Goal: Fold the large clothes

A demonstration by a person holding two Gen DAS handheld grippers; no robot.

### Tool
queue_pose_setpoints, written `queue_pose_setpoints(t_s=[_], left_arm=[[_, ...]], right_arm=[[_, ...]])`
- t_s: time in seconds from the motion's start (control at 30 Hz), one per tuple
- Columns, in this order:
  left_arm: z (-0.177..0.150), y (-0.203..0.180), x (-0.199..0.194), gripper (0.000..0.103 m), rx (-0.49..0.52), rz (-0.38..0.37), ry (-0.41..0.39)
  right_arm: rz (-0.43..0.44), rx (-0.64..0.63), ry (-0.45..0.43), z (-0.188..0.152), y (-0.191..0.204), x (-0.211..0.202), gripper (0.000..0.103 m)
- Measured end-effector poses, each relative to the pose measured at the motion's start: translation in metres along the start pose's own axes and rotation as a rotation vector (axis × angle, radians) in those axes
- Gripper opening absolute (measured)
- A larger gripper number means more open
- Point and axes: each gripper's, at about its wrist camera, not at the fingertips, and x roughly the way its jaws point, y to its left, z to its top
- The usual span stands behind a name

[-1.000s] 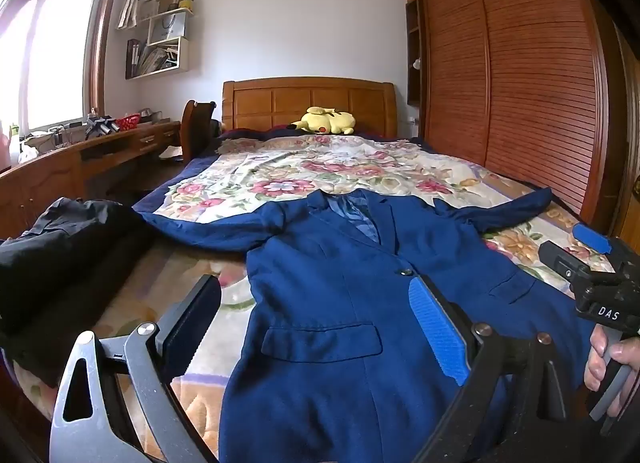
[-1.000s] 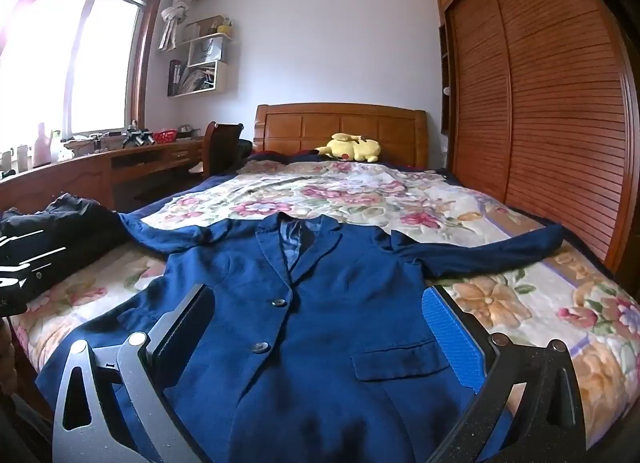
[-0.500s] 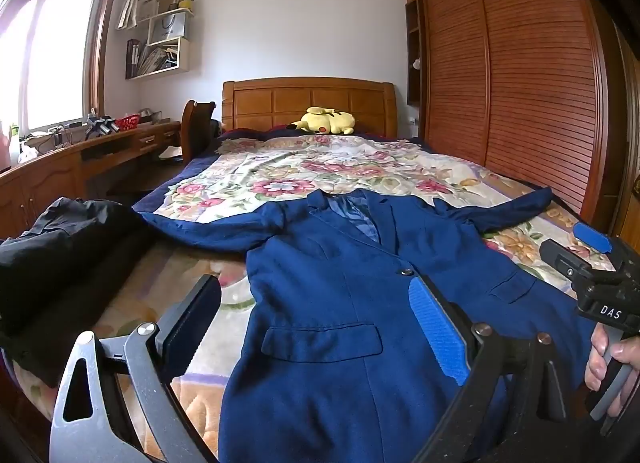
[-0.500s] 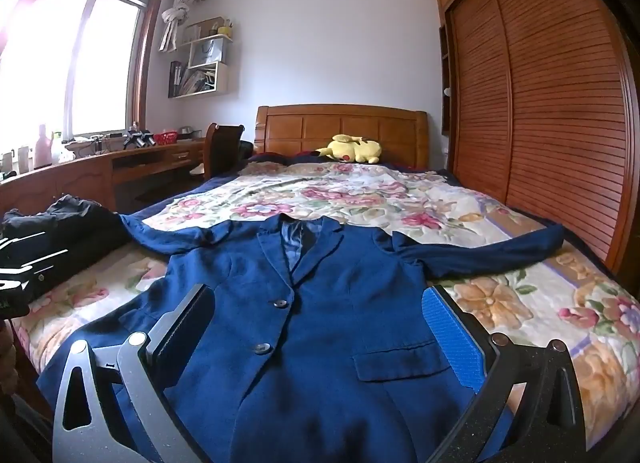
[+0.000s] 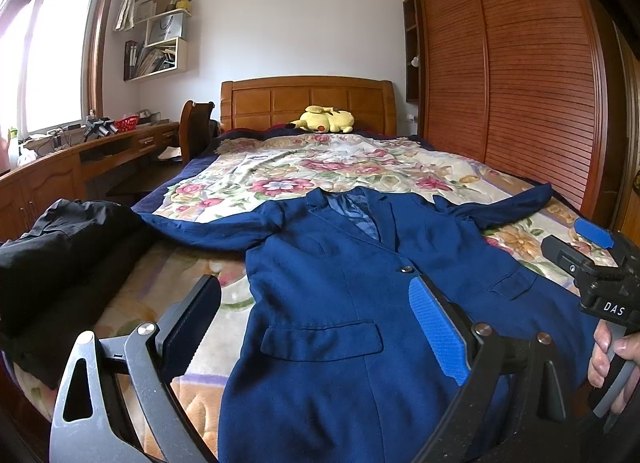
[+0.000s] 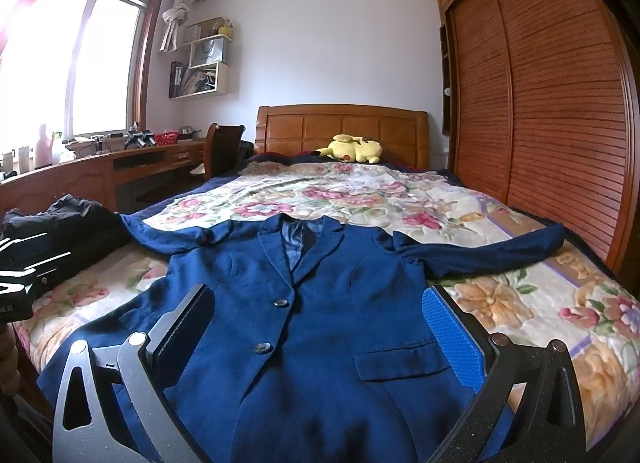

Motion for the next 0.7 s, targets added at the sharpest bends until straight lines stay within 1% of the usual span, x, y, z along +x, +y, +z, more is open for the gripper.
queue_pose_setpoints(t_s=[0.6, 0.63, 0.7], left_arm=[[-0.0006, -0.0042, 0.0008, 0.096, 0.003, 0.001, 0.001], [0.0003, -0.0054, 0.0073, 0.096, 0.005, 0.001, 0.002], [0.0014, -0.0046, 0.0063, 0.096, 0.003, 0.001, 0.004]], right_arm=[[0.002, 0.002, -0.002, -0.0009, -0.0008, 0.0001, 0.103], [0.001, 0.0, -0.002, -0.001, -0.0006, 0.0001, 0.103], [0.001, 0.0, -0.003, -0.0011, -0.0007, 0.0001, 0.103]])
